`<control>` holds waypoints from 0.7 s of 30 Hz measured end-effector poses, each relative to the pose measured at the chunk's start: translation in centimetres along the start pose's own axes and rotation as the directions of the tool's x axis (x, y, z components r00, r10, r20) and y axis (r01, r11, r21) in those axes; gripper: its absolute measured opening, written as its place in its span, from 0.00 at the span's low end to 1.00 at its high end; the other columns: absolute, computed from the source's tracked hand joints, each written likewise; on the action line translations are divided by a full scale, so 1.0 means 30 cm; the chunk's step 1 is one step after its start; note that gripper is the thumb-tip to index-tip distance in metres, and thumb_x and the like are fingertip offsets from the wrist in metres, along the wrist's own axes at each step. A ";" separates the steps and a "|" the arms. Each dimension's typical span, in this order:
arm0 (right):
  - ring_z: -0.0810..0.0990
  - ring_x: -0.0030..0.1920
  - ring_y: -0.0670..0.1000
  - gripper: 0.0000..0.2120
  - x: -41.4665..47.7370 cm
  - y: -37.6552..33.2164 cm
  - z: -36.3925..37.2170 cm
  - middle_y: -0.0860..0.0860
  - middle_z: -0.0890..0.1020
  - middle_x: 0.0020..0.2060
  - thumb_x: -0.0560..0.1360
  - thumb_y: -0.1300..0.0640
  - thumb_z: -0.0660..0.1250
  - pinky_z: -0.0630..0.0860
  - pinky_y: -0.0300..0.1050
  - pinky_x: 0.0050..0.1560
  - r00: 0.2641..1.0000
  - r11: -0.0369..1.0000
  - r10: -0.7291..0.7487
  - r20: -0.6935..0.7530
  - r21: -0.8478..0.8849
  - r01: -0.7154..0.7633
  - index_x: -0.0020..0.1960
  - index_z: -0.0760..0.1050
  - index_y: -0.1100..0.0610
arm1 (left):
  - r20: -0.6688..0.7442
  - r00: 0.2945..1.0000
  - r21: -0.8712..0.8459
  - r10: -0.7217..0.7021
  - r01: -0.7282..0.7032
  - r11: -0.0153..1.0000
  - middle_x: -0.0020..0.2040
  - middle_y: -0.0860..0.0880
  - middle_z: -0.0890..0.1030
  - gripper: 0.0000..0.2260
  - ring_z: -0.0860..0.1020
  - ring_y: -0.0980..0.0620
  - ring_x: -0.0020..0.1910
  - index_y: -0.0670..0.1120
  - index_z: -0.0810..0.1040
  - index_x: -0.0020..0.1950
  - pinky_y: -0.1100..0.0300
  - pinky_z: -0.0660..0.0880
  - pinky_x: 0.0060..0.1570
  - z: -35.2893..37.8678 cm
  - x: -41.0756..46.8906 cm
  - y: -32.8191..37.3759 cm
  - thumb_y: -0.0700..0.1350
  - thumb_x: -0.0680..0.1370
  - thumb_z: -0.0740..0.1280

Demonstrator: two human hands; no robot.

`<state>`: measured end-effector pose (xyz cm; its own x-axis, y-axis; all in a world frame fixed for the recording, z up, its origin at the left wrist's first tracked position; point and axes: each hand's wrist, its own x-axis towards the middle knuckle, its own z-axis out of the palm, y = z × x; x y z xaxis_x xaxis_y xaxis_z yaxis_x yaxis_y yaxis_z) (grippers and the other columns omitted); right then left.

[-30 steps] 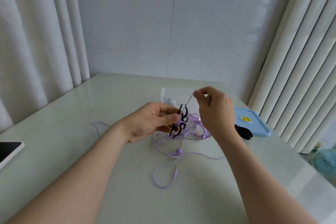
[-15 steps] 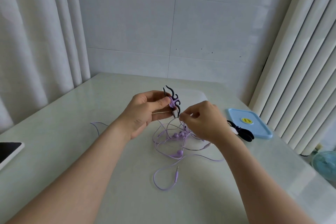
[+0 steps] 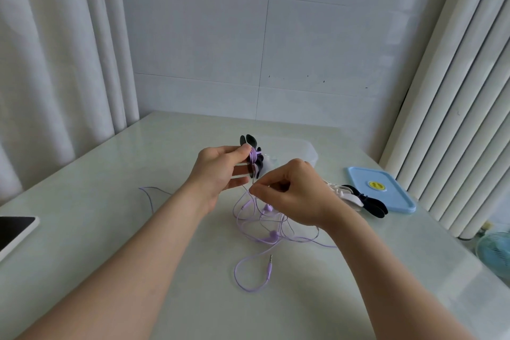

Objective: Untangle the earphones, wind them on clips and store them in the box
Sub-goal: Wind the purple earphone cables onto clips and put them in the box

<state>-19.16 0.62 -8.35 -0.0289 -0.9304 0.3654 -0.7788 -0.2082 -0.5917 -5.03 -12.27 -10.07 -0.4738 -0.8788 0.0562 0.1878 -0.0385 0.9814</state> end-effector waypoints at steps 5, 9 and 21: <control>0.63 0.27 0.47 0.10 0.011 -0.003 -0.006 0.53 0.71 0.23 0.77 0.58 0.71 0.63 0.37 0.31 0.978 0.998 0.035 -0.204 0.053 -0.024 0.37 0.83 0.53 | 0.068 0.993 0.251 0.097 -0.111 0.962 0.50 0.49 0.88 0.08 0.87 0.51 0.48 0.47 0.84 0.57 0.58 0.74 0.41 -0.012 -0.012 -0.003 0.49 0.82 0.71; 0.65 0.26 0.47 0.09 0.029 0.026 -0.029 0.50 0.73 0.23 0.78 0.58 0.69 0.65 0.41 0.30 0.900 0.996 0.090 -0.428 0.051 -0.075 0.38 0.82 0.54 | 0.277 0.957 0.327 0.084 -0.176 0.928 0.48 0.53 0.87 0.07 0.83 0.54 0.45 0.49 0.83 0.61 0.59 0.72 0.43 -0.012 -0.013 -0.015 0.46 0.83 0.69; 0.65 0.25 0.47 0.09 0.039 0.053 -0.030 0.46 0.70 0.21 0.78 0.57 0.69 0.62 0.36 0.30 0.866 0.992 0.122 -0.485 0.029 -0.123 0.40 0.82 0.53 | 0.401 0.914 0.199 0.061 -0.152 0.968 0.45 0.49 0.83 0.15 0.75 0.55 0.38 0.40 0.81 0.61 0.57 0.69 0.43 0.057 -0.044 -0.024 0.48 0.79 0.74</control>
<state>-20.99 -0.52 -8.21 -0.4237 -0.6848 0.5929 -0.7509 -0.1005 -0.6527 -6.01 -10.28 -10.55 -0.7664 -0.6151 0.1849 0.0825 0.1913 0.9781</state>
